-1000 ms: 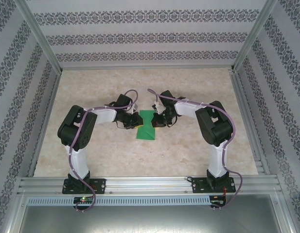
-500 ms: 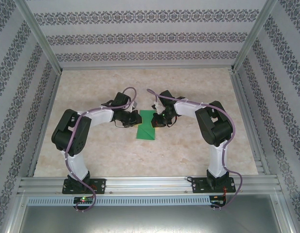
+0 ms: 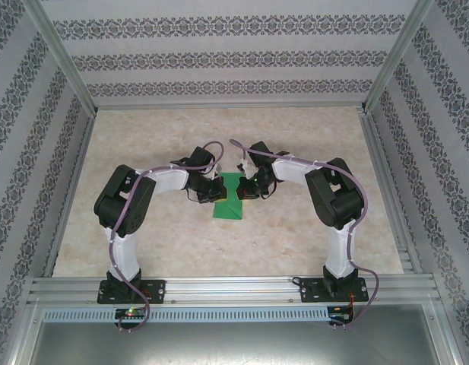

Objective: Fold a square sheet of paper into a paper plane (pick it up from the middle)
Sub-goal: Fold the triangle a second time at the center of the table.

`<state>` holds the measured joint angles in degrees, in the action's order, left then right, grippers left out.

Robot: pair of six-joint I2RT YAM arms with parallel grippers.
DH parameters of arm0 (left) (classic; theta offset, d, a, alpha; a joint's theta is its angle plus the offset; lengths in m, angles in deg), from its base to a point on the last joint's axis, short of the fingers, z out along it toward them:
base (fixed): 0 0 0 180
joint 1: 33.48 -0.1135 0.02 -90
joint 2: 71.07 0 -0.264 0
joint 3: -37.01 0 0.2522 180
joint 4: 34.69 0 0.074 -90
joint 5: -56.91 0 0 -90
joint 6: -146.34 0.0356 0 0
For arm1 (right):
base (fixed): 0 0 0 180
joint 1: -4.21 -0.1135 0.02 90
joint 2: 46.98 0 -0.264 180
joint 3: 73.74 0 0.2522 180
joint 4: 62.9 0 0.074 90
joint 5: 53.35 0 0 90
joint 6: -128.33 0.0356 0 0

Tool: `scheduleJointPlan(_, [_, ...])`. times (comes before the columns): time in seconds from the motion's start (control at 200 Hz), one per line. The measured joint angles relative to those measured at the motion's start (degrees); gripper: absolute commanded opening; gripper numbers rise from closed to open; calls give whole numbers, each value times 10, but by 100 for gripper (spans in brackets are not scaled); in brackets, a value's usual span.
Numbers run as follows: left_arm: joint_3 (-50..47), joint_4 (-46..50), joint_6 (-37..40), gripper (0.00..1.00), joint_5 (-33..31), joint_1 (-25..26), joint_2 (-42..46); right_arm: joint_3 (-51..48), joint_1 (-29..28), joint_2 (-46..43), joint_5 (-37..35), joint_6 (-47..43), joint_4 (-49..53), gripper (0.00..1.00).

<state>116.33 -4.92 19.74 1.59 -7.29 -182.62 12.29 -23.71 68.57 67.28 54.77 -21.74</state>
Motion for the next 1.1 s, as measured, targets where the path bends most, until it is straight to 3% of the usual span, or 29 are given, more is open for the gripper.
scheduleJointPlan(0.195, [0, 12, 7, 5, -3, -13, 2, 0, 0, 0, -2, -2, 0, 5])
scheduleJointPlan(0.48, [-27, 41, 33, 4, -17, -94, 51, 0, 0, 0, -2, -2, 0, 5])
scheduleJointPlan(0.669, [-38, -1, 34, 3, 26, -68, 83, 0, 0, 0, -2, -2, 0, 5])
scheduleJointPlan(0.879, [-33, -35, 25, 1, 53, -25, 30, 0, 0, 0, -2, -2, 0, 5])
scheduleJointPlan(1.099, [-28, -37, 21, 0, 53, -18, 3, 0, 0, 0, 0, -2, 0, 5])
